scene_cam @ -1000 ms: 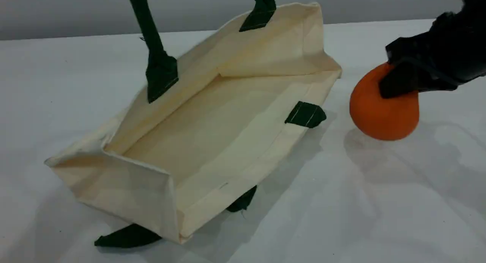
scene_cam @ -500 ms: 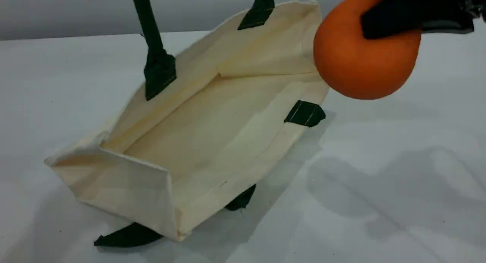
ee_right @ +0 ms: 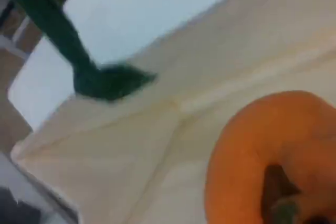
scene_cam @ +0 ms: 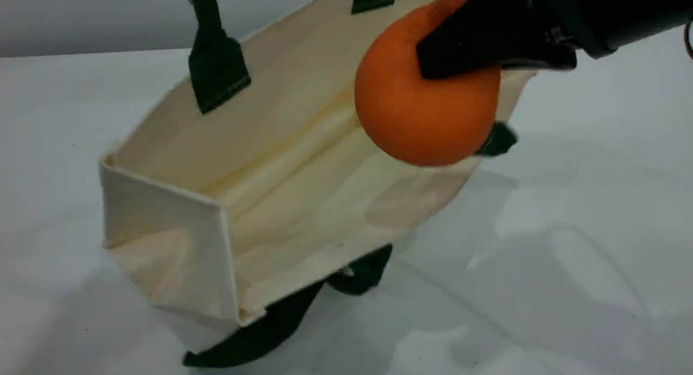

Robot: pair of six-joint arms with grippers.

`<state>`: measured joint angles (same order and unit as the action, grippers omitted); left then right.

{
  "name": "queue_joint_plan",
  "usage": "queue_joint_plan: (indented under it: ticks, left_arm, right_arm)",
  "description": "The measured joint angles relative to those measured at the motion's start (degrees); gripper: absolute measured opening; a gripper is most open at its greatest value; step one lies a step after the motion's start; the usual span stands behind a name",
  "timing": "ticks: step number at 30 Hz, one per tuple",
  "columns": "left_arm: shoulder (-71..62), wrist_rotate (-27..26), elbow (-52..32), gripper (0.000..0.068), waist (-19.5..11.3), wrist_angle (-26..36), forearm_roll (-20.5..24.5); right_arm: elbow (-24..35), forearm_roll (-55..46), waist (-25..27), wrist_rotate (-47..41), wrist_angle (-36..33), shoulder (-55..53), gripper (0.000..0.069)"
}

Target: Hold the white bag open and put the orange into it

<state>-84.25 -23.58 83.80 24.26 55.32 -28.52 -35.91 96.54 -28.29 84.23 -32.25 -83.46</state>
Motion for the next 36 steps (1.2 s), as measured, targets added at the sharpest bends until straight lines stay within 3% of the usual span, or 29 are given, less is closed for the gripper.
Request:
queue_joint_plan:
  ticks: [6,29,32,36]
  left_arm:
    - [-0.1,0.1,0.0,0.0076,0.0,-0.1,0.1]
    - [-0.2,0.0,0.0,0.0076,-0.1,-0.1,0.3]
    - [-0.2,0.0,0.0,0.0076,-0.1,-0.1,0.3]
    - [-0.2,0.0,0.0,0.0076,-0.1,-0.1,0.3]
  right_arm:
    - [-1.7,3.5,-0.7,5.8,-0.1,-2.5,0.0034]
    - [-16.4,3.4,-3.7,5.7,-1.5,-23.6,0.0043]
    - [-17.2,3.6,-3.7,5.7,-1.8,-23.6,0.0094]
    - [-17.2,3.4,-3.7,5.7,-2.1,-23.6,0.0271]
